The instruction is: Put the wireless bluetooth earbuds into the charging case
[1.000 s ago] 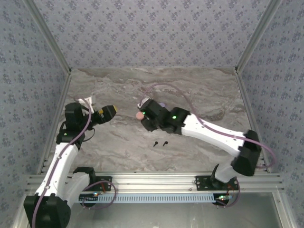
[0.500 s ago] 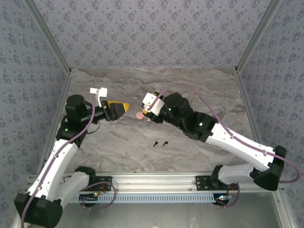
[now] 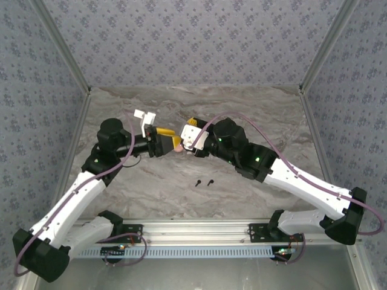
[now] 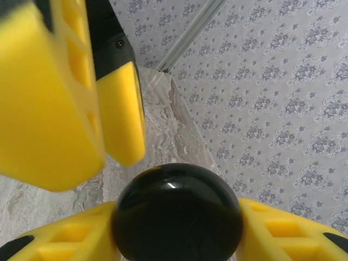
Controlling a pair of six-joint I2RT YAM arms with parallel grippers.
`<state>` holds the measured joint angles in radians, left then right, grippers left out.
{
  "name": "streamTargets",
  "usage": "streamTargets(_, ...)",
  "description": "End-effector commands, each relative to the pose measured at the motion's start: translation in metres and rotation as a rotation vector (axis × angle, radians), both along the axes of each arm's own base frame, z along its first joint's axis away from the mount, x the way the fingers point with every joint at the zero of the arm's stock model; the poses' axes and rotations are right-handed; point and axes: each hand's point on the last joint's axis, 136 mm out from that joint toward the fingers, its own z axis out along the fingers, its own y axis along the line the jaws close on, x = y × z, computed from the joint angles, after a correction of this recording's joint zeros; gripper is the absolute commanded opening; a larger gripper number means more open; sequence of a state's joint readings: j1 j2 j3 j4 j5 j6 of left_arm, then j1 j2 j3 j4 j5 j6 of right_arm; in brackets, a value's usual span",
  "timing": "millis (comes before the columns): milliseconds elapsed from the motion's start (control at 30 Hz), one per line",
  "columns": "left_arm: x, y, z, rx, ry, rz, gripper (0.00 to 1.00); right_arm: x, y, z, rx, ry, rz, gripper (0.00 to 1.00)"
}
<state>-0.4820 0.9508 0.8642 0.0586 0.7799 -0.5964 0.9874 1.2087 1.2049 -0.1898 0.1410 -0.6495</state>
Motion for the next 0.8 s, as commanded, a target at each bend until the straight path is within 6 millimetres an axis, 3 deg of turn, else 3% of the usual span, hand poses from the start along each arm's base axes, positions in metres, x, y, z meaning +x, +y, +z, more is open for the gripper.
streamTargets(0, 0.002, -0.005, 0.030, -0.044, -0.093, 0.011, 0.66, 0.001, 0.000, 0.006, 0.002, -0.023, 0.005, 0.51)
streamTargets(433, 0.012, -0.019, 0.022, -0.012, -0.077, 0.020, 0.43, 0.003, 0.003, -0.002, -0.050, -0.028, -0.012, 0.51)
streamTargets(767, 0.012, -0.025, 0.002, 0.045, -0.043, 0.005, 0.35, 0.009, 0.001, -0.001, -0.037, -0.023, -0.043, 0.51)
